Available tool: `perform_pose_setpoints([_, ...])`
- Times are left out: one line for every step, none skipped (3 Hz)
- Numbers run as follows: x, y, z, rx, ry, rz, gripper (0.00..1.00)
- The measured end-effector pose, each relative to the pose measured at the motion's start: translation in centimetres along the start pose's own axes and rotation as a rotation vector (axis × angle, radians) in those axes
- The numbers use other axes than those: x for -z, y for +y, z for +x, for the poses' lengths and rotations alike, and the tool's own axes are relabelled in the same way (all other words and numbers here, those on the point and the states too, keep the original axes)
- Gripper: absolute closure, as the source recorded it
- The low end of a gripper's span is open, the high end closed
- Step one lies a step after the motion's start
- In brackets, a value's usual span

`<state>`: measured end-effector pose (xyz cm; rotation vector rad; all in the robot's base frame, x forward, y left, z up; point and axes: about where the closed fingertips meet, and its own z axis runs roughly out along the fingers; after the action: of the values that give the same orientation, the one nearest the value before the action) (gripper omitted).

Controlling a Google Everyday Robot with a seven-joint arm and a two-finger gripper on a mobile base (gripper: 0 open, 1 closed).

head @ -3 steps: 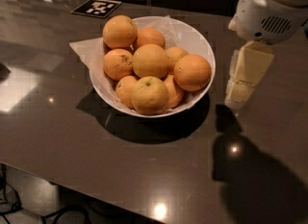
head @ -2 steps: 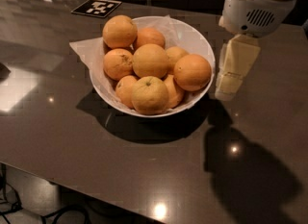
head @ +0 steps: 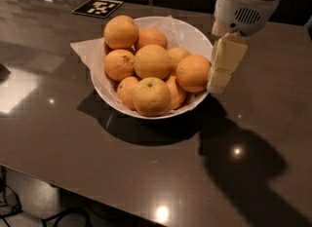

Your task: Pick orange from white bowl

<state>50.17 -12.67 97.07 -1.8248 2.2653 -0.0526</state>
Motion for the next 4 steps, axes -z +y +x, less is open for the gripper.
perform_pose_setpoints([-0.6,-0.5,-0.5,-0.001,0.001,-0.014,0.18])
perform_pose_setpoints([-1.3,-0.8,-1.0,-0.003,0.003,-0.028,0.23])
perform_pose_setpoints([-1.9,-0.8,-1.7,0.008,0.004,-0.044,0.26])
perform_pose_setpoints([-2.8,-0.5,-2.3,0.017,0.007,-0.066,0.24])
